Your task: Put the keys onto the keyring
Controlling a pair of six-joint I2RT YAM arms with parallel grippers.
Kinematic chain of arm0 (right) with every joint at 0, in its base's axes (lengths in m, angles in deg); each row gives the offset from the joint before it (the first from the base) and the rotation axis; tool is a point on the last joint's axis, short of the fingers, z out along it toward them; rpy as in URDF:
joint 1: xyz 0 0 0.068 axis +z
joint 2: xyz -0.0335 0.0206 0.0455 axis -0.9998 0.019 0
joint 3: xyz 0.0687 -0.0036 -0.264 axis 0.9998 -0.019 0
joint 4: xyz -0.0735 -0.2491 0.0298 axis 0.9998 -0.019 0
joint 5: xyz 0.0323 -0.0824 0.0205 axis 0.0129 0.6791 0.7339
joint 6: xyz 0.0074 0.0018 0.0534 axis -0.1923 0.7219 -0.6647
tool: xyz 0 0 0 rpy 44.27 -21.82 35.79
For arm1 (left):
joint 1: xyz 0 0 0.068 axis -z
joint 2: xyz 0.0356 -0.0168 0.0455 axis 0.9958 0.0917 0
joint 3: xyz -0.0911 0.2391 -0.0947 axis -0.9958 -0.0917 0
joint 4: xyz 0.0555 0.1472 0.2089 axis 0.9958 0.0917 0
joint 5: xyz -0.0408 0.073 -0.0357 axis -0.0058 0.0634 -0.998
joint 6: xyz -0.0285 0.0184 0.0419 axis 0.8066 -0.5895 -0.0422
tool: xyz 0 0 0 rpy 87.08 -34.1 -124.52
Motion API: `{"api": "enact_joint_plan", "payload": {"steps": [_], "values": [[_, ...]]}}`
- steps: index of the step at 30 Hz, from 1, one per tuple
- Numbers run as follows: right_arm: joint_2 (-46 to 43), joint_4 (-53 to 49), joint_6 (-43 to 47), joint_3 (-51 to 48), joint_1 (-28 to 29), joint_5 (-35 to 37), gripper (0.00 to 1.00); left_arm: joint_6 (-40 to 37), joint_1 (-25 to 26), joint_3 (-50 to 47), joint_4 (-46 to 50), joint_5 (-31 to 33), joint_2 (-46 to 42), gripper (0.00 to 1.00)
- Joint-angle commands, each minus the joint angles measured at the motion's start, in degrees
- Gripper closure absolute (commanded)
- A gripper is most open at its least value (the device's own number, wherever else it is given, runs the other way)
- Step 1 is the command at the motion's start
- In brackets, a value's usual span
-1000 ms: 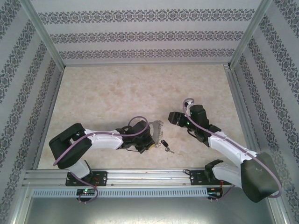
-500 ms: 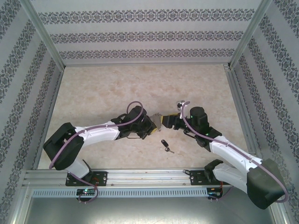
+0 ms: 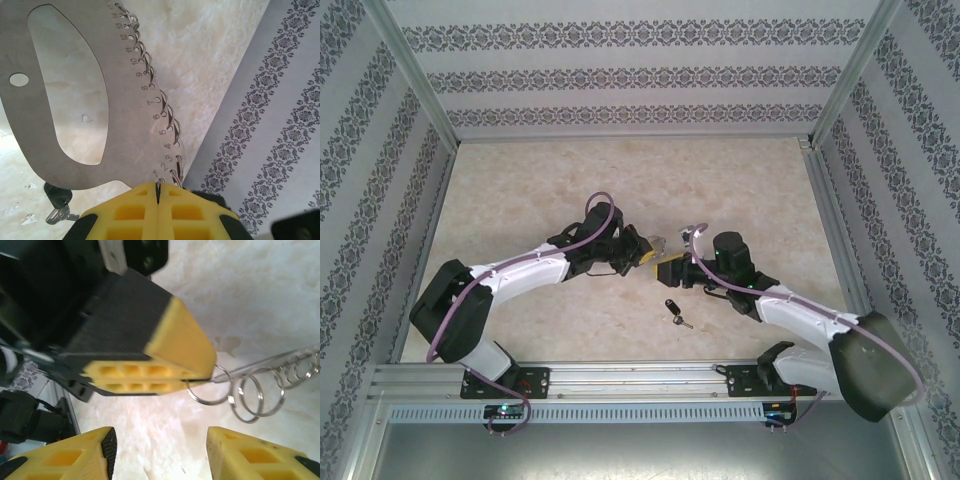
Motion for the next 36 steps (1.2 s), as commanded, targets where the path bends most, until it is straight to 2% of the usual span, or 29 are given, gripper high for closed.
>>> {"api": "enact_joint_plan", "payload": {"steps": [1,5,10,21,26,30,36], "values": [[3.88,4.14,0.69,3.26,0.23,-2.53,0.5,-1.56,-1.01,1.47,1.14,-2.36,-2.22,1.0],[7.87,6.97,0.17,5.67,-1.82,-0.96,0.53,-1.71,-1.6,1.55,1.18,-2.92,-2.76,1.0],[7.87,9.02,-0.91,7.63,-4.68,1.14,0.53,-1.2,-1.79,1.34,0.66,-3.2,-2.87,1.0],[8.2,5.97,4.91,9.91,-4.87,-3.56,0.53,2.5,-1.96,2.07,-3.41,-5.45,-0.1,1.0],[8.99,4.9,5.37,11.14,-5.47,-4.24,0.55,1.88,-2.04,3.91,-1.89,-5.86,0.25,1.0],[6.63,6.66,-0.42,9.18,-8.22,0.98,0.48,2.02,-2.29,4.1,-1.58,-5.8,0.16,1.0],[-1.15,3.51,-3.18,7.44,-8.85,0.98,0.47,3.22,-2.84,3.11,-2.28,-5.54,-0.48,1.0]]}}
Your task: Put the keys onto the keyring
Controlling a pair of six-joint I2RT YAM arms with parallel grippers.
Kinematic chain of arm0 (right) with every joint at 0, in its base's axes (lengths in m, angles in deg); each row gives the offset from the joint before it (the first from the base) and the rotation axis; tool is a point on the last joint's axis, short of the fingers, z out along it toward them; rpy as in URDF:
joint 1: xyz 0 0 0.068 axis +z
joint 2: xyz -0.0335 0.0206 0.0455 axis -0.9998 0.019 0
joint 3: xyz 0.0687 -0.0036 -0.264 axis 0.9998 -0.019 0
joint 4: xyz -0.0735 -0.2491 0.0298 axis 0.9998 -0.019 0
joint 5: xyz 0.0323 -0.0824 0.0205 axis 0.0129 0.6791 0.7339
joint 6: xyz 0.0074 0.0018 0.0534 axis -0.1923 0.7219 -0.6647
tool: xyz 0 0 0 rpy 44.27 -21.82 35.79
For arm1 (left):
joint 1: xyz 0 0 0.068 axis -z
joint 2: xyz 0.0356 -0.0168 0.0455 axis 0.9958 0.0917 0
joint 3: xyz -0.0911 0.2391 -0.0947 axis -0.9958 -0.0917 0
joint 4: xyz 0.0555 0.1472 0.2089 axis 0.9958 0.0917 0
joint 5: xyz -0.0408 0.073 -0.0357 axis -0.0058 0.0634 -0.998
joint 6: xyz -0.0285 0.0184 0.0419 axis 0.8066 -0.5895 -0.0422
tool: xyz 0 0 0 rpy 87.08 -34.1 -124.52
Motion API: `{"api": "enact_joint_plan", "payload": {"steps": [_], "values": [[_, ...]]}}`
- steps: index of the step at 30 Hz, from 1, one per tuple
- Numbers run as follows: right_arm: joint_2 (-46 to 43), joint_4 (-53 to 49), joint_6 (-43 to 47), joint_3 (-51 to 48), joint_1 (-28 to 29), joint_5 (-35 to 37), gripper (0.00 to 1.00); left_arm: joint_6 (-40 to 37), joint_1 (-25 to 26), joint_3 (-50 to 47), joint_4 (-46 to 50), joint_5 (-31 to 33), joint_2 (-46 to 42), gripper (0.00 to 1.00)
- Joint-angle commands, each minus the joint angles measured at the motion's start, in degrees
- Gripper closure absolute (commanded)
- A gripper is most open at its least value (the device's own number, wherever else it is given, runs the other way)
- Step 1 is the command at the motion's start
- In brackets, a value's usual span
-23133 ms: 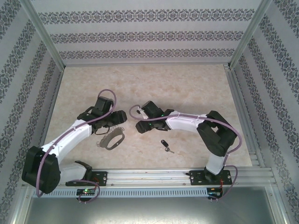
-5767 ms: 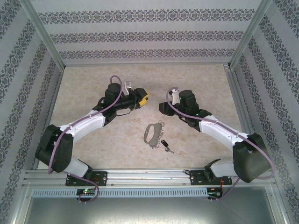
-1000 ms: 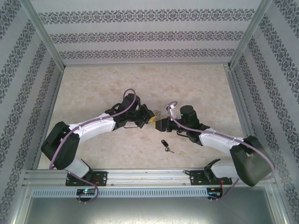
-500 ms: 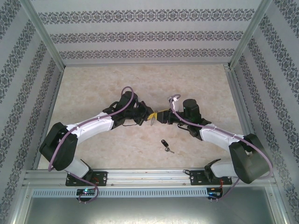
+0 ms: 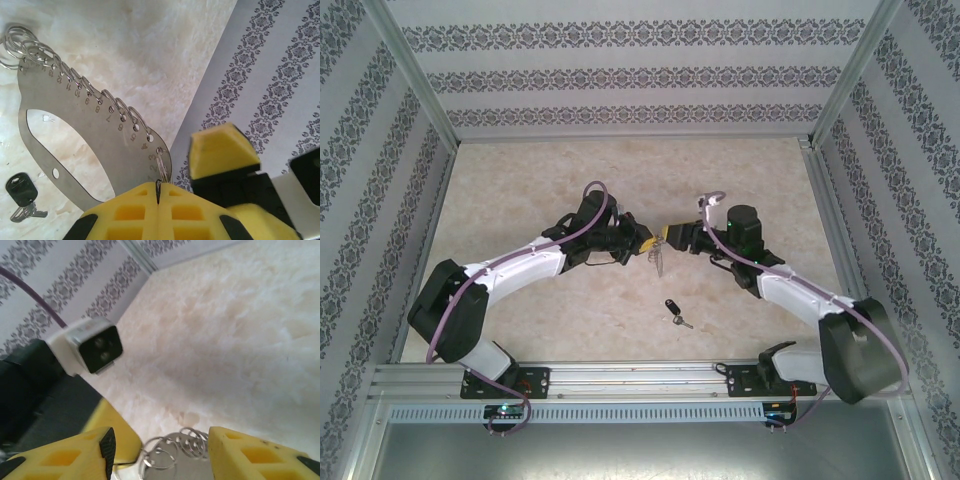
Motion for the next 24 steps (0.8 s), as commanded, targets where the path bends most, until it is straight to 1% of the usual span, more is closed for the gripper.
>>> {"api": "enact_joint_plan", "payload": {"steps": [1,3,5,7,10,16,20,24], "values": [[-5.6,-0.8,-1.17,-1.07,0.94,0.31,0.47,1.56,-0.33,0.08,-1.06,-1.4,-0.22,1.0],[-8.45,-4.32,1.52,-1.3,2.25,1.05,0.49,2.31,-0.54,-0.33,-1.81,-1.39,-0.35,1.0],[-10.93,-8.98,5.8,-1.22,4.15,3.31,0.5,3.54,-0.7,-0.89,-2.91,-1.83,-0.22,1.0],[-11.62,-10.92,7.64,-1.22,5.21,4.93,0.5,4.53,-0.77,-1.44,-3.91,-2.13,-0.28,1.0],[-10.82,-12.34,9.74,-0.71,5.59,5.98,0.51,4.97,-0.98,-1.59,-4.3,-2.39,-0.48,1.0],[-7.6,-17.76,17.01,1.96,7.83,11.08,0.51,5.31,-1.42,-1.79,-3.97,-2.51,-1.23,1.0],[-5.9,-19.85,20.59,3.66,10.13,12.99,0.52,5.28,-1.69,-1.71,-3.7,-2.91,-1.39,1.0],[-4.51,-22.49,23.83,5.73,13.0,16.87,0.52,5.12,-1.69,-1.56,-3.37,-3.03,-1.41,1.0]]}}
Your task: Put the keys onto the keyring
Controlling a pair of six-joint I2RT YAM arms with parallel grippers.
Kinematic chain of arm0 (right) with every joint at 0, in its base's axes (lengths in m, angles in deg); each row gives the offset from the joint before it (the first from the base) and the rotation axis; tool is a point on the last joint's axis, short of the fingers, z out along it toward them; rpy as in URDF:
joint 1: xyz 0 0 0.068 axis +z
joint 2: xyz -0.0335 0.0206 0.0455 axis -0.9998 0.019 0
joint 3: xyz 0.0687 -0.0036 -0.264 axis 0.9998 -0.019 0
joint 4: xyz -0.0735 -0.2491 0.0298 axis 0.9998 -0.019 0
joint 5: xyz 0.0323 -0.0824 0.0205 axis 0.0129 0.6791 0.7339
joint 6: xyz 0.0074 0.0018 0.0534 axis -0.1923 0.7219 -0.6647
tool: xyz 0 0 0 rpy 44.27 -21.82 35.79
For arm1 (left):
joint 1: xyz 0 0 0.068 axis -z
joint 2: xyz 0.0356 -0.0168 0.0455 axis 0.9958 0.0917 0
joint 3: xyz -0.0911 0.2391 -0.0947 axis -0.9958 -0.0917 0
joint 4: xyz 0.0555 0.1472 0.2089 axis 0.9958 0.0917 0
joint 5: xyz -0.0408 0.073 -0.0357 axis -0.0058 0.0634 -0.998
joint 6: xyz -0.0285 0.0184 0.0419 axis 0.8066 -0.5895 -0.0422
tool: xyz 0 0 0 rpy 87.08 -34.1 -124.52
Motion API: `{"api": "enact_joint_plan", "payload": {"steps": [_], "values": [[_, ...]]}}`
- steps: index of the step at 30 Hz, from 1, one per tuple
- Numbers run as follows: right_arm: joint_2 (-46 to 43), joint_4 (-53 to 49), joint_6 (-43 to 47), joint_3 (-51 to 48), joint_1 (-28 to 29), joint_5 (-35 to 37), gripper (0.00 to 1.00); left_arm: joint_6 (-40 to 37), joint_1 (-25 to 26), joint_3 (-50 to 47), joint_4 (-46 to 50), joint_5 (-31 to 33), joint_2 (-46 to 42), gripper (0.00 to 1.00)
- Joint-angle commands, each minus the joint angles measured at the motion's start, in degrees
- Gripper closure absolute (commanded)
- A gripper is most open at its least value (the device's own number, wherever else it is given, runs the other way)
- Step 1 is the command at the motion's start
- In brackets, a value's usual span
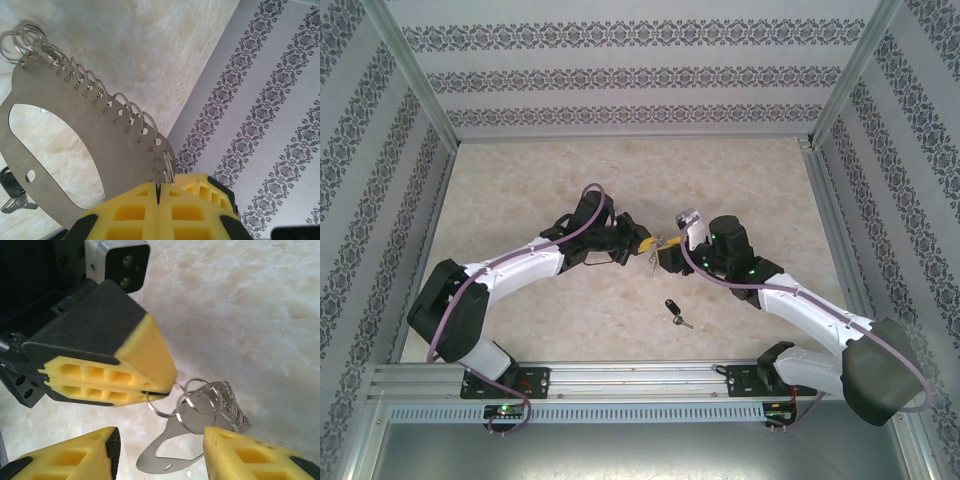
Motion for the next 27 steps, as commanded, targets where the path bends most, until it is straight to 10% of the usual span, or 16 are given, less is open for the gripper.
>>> {"api": "enact_joint_plan", "payload": {"steps": [1,13,22,27], "values": [[1.16,-2.52,5.18,3.11,2.05,4.61,0.52,0.95,-0.57,-0.29,-1.53,-1.02,-1.37,1.0],[5.87,-4.26,7.71,6.66,2.93,5.86,0.61,0.84,-0.57,-0.1,-1.36,-1.34,-1.37,1.0],[7.38,-3.72,7.83,8.5,3.02,3.71,0.99,0.49,-0.57,0.34,-1.18,-1.96,-0.96,1.0],[7.7,-3.55,7.8,8.88,3.06,2.84,1.0,0.31,-0.57,0.29,-1.18,-2.06,-1.03,1.0]]}}
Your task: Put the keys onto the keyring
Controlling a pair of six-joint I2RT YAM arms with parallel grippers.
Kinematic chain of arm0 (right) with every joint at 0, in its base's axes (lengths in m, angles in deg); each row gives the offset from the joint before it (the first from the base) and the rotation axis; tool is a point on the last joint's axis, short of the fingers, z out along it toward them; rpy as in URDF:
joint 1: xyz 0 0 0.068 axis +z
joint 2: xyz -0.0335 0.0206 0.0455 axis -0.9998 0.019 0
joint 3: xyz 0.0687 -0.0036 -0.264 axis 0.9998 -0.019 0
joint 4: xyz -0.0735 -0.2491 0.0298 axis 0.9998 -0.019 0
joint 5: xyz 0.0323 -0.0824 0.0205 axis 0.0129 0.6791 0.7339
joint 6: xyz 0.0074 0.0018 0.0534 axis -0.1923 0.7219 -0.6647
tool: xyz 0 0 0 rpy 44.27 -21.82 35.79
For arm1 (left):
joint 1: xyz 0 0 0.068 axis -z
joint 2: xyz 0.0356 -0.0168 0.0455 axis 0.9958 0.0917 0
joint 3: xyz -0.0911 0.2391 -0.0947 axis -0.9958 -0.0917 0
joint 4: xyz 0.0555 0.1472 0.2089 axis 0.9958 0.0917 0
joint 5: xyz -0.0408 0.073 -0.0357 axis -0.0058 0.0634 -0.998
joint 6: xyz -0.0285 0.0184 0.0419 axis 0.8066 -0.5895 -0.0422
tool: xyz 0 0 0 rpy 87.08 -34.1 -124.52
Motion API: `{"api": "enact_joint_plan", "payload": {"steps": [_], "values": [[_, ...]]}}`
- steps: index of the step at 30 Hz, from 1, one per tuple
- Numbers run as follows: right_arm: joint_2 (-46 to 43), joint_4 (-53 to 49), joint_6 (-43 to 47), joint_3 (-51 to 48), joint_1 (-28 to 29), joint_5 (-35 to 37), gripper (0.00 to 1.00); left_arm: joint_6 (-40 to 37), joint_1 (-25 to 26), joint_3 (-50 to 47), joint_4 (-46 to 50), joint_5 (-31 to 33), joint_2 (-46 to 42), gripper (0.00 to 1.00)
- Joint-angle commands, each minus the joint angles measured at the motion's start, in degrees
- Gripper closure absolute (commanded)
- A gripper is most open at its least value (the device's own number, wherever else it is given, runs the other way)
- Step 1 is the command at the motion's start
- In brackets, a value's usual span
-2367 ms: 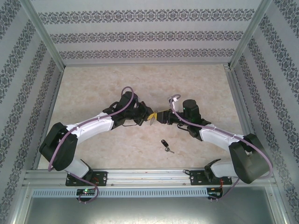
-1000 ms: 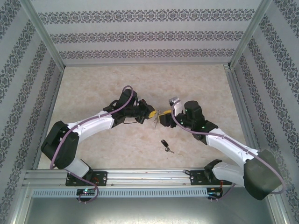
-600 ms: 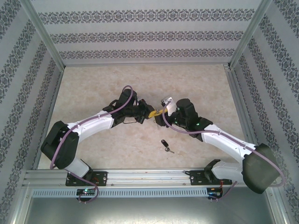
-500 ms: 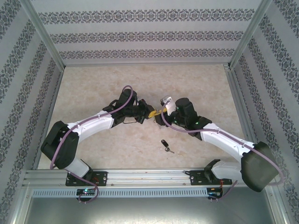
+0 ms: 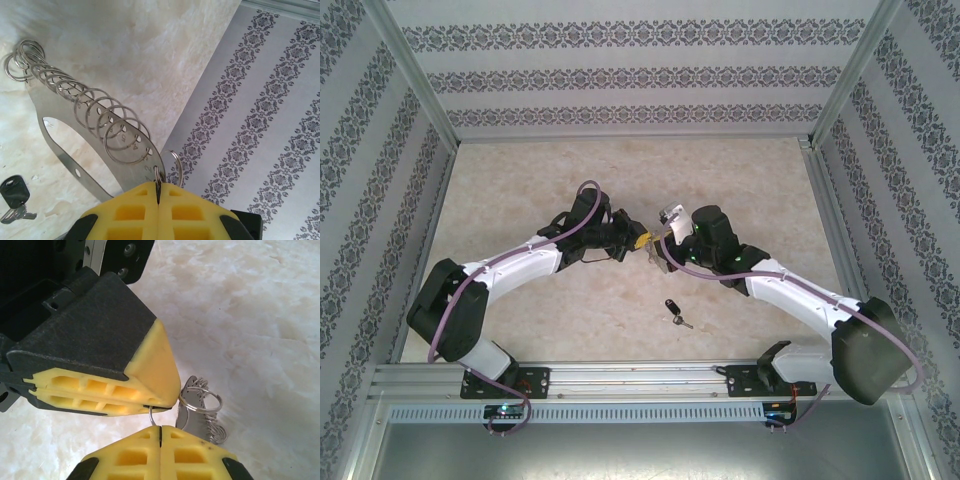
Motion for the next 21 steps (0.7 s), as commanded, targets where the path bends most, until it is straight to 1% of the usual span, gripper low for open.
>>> {"api": "enact_joint_plan", "payload": {"steps": [1,8,11,14,17,21], "values": [[0.96,0.55,0.1,1.77,0.52,-1.92,1.0,0.33,0.56,0.25,-0.98,-2.95,-1.0,1.0],[0.26,0.53,-0.09,1.24,0.18,-1.36,1.0,0.75,0.56,-0.22,-2.17,-2.86,-1.02,1.0],[-1.21,1.73,-1.33,0.1,-1.02,-1.07,1.0,0.58,0.56,-0.22,-2.08,-2.99,-1.06,1.0],[-2.65,3.37,-3.47,-1.0,-3.16,-2.4,1.0,0.68,0.56,-0.31,-2.57,-3.05,-1.08,1.0],[-3.5,4.6,-5.35,-1.58,-5.02,-5.42,1.0,0.69,0.54,-0.33,-2.7,-3.03,-1.01,1.0],[-3.87,4.51,-5.53,-1.4,-5.23,-7.21,1.0,0.75,0.56,-0.27,-2.83,-2.95,-1.01,1.0]]}}
